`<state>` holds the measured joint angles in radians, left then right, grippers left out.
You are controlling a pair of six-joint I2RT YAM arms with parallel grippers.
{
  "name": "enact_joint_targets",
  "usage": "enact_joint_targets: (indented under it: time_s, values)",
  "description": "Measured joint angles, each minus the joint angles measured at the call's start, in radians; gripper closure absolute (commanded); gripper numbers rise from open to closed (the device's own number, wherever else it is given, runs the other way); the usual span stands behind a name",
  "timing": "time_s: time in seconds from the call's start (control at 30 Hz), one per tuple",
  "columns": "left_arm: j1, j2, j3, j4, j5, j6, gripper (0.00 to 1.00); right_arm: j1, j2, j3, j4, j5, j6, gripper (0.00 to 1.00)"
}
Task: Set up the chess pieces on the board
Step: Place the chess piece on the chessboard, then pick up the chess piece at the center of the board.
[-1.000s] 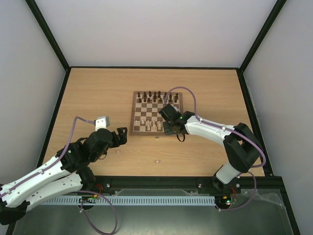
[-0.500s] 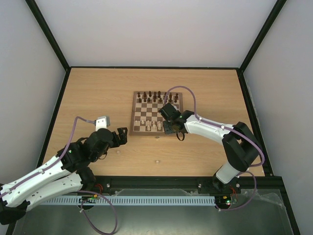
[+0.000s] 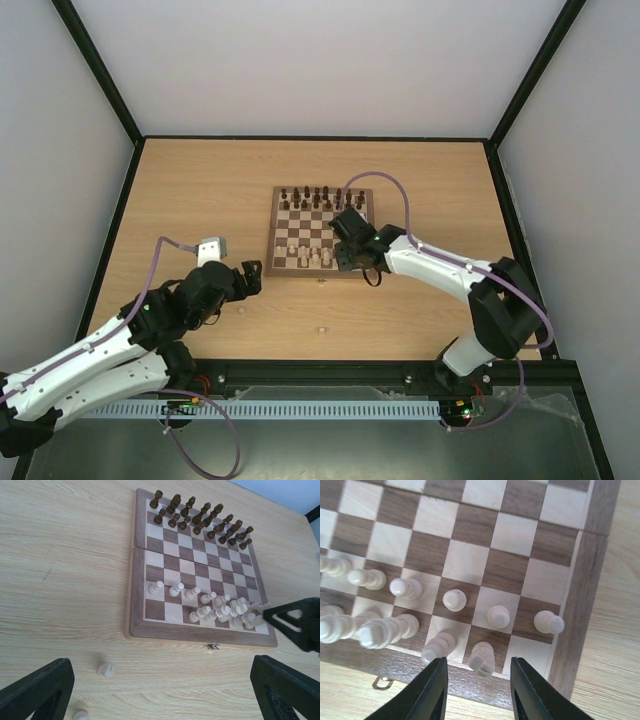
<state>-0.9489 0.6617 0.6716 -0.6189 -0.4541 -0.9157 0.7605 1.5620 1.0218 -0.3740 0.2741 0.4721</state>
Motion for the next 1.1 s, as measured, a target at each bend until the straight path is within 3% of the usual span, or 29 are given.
enact_joint_targets:
  time_s: [0.23, 0.37, 0.63, 0.87, 1.1]
  values:
    - [0.001, 0.128, -0.005, 0.029, -0.015, -0.001, 0.02, 0.000, -0.168, -0.025, -0.018, 0.001, 0.003, 0.54]
    - [0.008, 0.223, -0.012, 0.055, -0.014, -0.004, 0.12, -0.001, -0.245, -0.048, -0.021, -0.002, -0.001, 0.54]
    - [0.048, 0.326, -0.075, 0.120, 0.020, -0.007, 0.44, -0.001, -0.261, -0.084, -0.021, -0.052, -0.003, 0.54]
    - [0.067, 0.402, -0.112, 0.186, 0.055, -0.010, 0.60, -0.001, -0.271, -0.085, -0.013, -0.090, -0.015, 0.54]
    - [0.077, 0.462, -0.129, 0.234, 0.078, -0.008, 0.66, -0.001, -0.272, -0.087, -0.009, -0.109, -0.018, 0.54]
